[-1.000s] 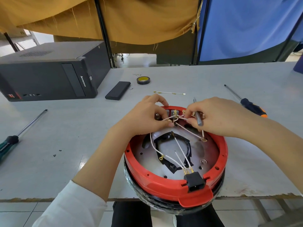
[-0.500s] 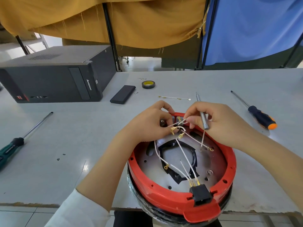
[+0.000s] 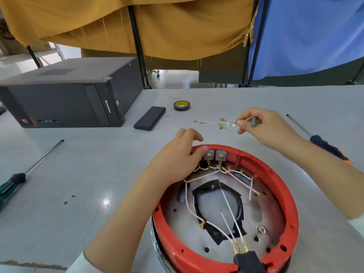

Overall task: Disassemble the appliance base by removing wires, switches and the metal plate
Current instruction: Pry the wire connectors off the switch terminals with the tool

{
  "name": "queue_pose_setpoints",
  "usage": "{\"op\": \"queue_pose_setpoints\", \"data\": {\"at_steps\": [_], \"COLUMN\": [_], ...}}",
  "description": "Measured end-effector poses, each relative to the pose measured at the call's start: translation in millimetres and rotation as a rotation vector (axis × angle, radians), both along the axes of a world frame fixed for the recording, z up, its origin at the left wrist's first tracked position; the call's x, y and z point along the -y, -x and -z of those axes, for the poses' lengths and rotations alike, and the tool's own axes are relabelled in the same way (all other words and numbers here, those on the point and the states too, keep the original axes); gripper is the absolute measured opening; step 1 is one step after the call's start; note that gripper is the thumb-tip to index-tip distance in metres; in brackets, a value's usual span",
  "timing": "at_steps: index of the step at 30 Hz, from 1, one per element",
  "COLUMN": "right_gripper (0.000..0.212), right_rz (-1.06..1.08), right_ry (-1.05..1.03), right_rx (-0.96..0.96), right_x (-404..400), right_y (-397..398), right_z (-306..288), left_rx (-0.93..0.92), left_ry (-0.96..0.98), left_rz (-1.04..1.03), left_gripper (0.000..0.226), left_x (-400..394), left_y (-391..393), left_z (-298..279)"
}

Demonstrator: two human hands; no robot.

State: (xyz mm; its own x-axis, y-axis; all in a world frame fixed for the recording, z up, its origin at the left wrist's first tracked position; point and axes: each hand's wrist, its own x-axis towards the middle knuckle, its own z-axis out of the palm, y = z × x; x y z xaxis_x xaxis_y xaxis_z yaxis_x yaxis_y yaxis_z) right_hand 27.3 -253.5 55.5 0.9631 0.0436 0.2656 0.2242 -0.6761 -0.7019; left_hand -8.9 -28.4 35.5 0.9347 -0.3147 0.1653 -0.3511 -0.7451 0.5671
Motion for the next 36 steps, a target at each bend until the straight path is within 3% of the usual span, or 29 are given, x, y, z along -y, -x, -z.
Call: {"op": "queue_pose_setpoints", "data": {"at_steps": [5, 9, 12, 16, 29, 36], "right_gripper": [0.009, 0.022, 0.011, 0.017, 0.013, 0.015], "right_rz": [-0.002, -0.018, -0.054, -0.088, 0.018, -0.130], "right_ry": [0.187, 0.218, 0.290, 0.437, 0.387, 0.166], "right_rx": [-0.163, -0.131, -0.131, -0.062, -0.032, 0.109], "right_x": [-3, -20, -27, -19, -11, -22], "right_y": [-73, -117, -137, -141, -130, -36], "right_z": [33, 38, 45, 51, 50, 3], "left_rx": [-0.047, -0.062, -0.071, -0.075, -0.081, -0.087], "left_ry": [-0.104, -0.090, -0.077, -0.064, -0.050, 0.008], "left_rz": [-0.022, -0.024, -0.023, -0.011, 0.003, -0.037], "left_gripper": [0.026, 0.022, 0.021, 0.020, 0.021, 0.025], "left_x": [1, 1, 2, 3, 3, 1], "left_y": [-3, -7, -9, -10, -11, -12], "left_z": [1, 1, 2, 3, 3, 2]}}
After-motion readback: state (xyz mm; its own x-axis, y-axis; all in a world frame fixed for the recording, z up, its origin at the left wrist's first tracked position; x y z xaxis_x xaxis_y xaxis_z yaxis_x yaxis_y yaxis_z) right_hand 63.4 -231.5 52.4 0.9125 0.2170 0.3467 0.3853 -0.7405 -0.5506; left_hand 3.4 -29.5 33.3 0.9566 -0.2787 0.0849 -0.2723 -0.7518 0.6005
